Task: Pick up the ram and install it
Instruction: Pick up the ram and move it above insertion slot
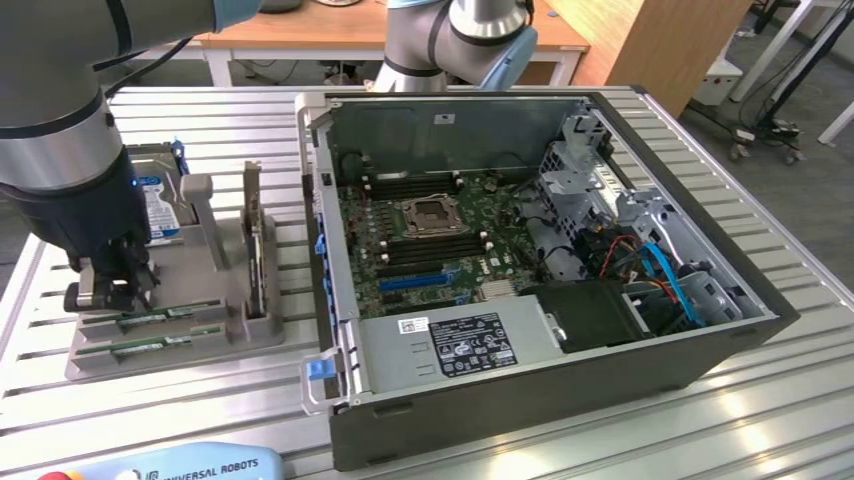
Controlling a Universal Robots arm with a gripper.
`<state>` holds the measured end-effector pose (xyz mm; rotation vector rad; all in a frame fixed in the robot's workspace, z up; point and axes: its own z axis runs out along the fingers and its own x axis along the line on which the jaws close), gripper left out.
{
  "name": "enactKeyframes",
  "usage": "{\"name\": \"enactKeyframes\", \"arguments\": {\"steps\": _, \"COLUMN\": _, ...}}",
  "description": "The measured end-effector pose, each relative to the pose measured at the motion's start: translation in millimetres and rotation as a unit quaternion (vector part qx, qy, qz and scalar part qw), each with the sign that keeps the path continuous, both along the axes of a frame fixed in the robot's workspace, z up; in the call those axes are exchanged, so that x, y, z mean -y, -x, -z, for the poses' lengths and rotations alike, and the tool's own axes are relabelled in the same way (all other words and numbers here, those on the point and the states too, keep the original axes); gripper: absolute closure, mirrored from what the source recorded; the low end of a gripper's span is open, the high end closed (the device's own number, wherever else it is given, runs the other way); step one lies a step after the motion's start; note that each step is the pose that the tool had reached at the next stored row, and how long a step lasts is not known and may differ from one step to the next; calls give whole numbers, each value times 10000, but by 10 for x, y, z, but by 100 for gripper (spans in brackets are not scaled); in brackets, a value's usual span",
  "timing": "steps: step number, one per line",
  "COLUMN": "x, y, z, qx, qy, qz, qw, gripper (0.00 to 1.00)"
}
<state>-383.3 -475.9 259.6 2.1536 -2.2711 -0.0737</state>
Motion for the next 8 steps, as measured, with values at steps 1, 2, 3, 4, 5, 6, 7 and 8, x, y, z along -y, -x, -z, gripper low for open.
{"name": "enactKeyframes", "arguments": {"steps": 1, "x": 5, "y": -1, "z": 2, "qx": 1, "qy": -1, "qz": -1, "qw": 10000, "gripper": 64}}
{"name": "enactKeyframes", "arguments": {"steps": 2, "x": 13, "y": -1, "z": 2, "qx": 2, "qy": -1, "qz": -1, "qw": 10000, "gripper": 64}}
{"name": "enactKeyframes", "arguments": {"steps": 3, "x": 22, "y": -1, "z": 1, "qx": 1, "qy": -1, "qz": -1, "qw": 10000, "gripper": 64}}
{"name": "enactKeyframes", "arguments": {"steps": 4, "x": 34, "y": 0, "z": 1, "qx": 1, "qy": 0, "qz": -1, "qw": 10000, "gripper": 64}}
{"name": "enactKeyframes", "arguments": {"steps": 5, "x": 47, "y": -1, "z": 1, "qx": 1, "qy": -1, "qz": -1, "qw": 10000, "gripper": 64}}
{"name": "enactKeyframes", "arguments": {"steps": 6, "x": 61, "y": -1, "z": 1, "qx": 1, "qy": -1, "qz": -1, "qw": 10000, "gripper": 64}}
{"name": "enactKeyframes", "arguments": {"steps": 7, "x": 76, "y": 0, "z": 1, "qx": 1, "qy": -1, "qz": -1, "qw": 10000, "gripper": 64}}
{"name": "enactKeyframes", "arguments": {"steps": 8, "x": 89, "y": -1, "z": 2, "qx": 1, "qy": -1, "qz": -1, "qw": 10000, "gripper": 64}}
